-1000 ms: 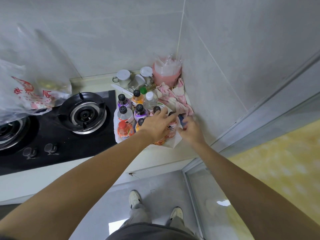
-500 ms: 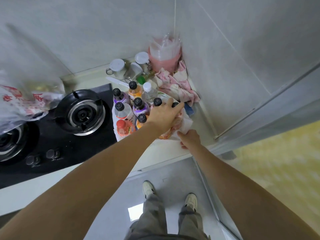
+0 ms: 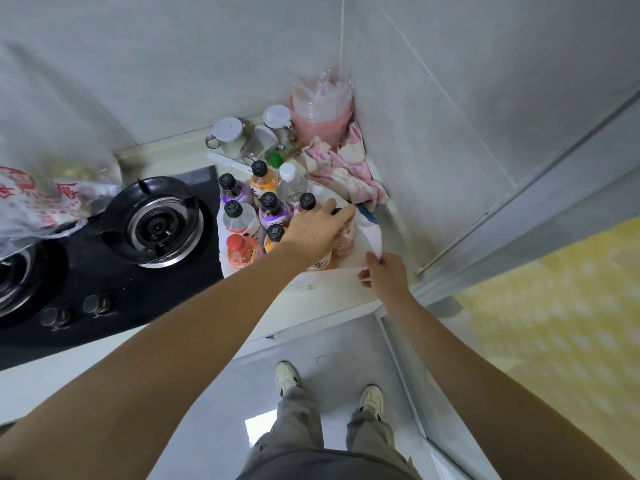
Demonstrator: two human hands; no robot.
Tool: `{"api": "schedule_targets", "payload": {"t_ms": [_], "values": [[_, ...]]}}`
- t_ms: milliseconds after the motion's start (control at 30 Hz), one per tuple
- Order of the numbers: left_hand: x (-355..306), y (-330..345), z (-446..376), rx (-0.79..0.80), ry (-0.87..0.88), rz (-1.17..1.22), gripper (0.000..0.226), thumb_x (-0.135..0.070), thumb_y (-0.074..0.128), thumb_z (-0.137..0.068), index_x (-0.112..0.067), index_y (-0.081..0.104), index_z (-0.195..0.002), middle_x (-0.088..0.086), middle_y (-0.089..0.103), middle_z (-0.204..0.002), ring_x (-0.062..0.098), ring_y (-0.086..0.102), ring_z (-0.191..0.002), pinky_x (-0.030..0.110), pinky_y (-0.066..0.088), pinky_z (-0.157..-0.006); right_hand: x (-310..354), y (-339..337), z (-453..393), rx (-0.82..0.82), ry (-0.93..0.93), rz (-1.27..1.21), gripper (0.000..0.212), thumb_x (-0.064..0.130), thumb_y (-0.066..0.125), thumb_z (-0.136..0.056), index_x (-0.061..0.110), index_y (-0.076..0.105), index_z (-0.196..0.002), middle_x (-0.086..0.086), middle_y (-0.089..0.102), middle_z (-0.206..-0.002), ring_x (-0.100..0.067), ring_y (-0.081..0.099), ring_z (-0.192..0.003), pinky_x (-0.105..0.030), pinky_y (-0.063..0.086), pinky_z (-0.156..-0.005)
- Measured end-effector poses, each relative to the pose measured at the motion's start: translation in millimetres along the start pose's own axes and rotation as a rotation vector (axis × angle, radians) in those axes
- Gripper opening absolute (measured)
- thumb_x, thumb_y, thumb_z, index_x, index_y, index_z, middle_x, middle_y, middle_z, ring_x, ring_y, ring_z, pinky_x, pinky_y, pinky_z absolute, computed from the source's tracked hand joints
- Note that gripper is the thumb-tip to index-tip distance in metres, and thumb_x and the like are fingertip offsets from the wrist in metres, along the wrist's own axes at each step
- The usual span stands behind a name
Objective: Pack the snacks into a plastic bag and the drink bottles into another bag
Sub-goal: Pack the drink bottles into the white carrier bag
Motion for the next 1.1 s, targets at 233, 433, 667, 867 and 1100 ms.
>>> {"api": "schedule_targets", "payload": {"t_ms": [233, 433, 667, 867, 1100], "values": [[2, 6, 3, -0.025, -0.002, -0.025, 0.043, -0.041, 0.060, -0.098, -0.023, 0.038, -0.130, 0.010, 0.046, -0.119, 0.031, 0.053, -0.108, 0.040, 0.045, -0.057, 22, -19, 32, 0.036, -0.220, 0.011, 0.029, 0.011, 0.055, -0.103, -0.002, 0.069, -0.081, -0.026, 0.067, -0.071, -0.015, 0.064, -0.055, -0.048, 0.059, -0.067], [-2, 8, 11, -0.082, -0.012, 0.009, 0.054, -0.042, 0.060, -0.097, -0.030, 0.032, -0.142, 0.006, 0.045, -0.122, 0.027, 0.050, -0.116, 0.036, 0.041, -0.053, 39, -28, 17, -0.095, -0.320, 0.259, 0.022, 0.020, 0.071, -0.091, 0.016, 0.052, -0.103, -0.001, 0.061, -0.093, -0.016, 0.060, -0.077, -0.030, 0.046, -0.063], [8, -8, 38, -0.207, -0.061, 0.131, 0.056, -0.048, 0.053, -0.096, -0.024, 0.037, -0.144, 0.004, 0.048, -0.119, 0.026, 0.048, -0.108, 0.042, 0.053, -0.060, 82, -24, -17, -0.119, -0.616, 0.407, 0.032, 0.012, 0.069, -0.088, 0.025, 0.059, -0.116, 0.000, 0.062, -0.118, -0.026, 0.060, -0.108, -0.045, 0.054, -0.082], [37, -25, 66, -0.414, -0.036, 0.127, 0.037, -0.041, 0.051, -0.101, -0.015, 0.052, -0.127, 0.007, 0.052, -0.112, 0.028, 0.048, -0.098, 0.043, 0.047, -0.079, 106, -21, -32, -0.116, -0.639, 0.497, 0.017, 0.006, 0.065, -0.093, 0.015, 0.074, -0.104, -0.005, 0.074, -0.108, -0.026, 0.068, -0.102, -0.029, 0.047, -0.078], [68, -32, 90, -0.443, -0.102, 0.129, 0.038, -0.044, 0.045, -0.102, -0.015, 0.055, -0.124, 0.004, 0.053, -0.113, 0.026, 0.048, -0.097, 0.044, 0.044, -0.079, 117, -19, -37, -0.100, -0.586, 0.524, 0.019, -0.006, 0.056, -0.093, 0.002, 0.072, -0.100, -0.018, 0.073, -0.102, -0.035, 0.067, -0.100, -0.035, 0.047, -0.079]]}}
Point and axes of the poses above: each hand's wrist, its own z-axis away from the middle knuckle, its own y-axis out of the palm, x = y × z, the point moved 2 cm from there along -z, towards the middle knuckle
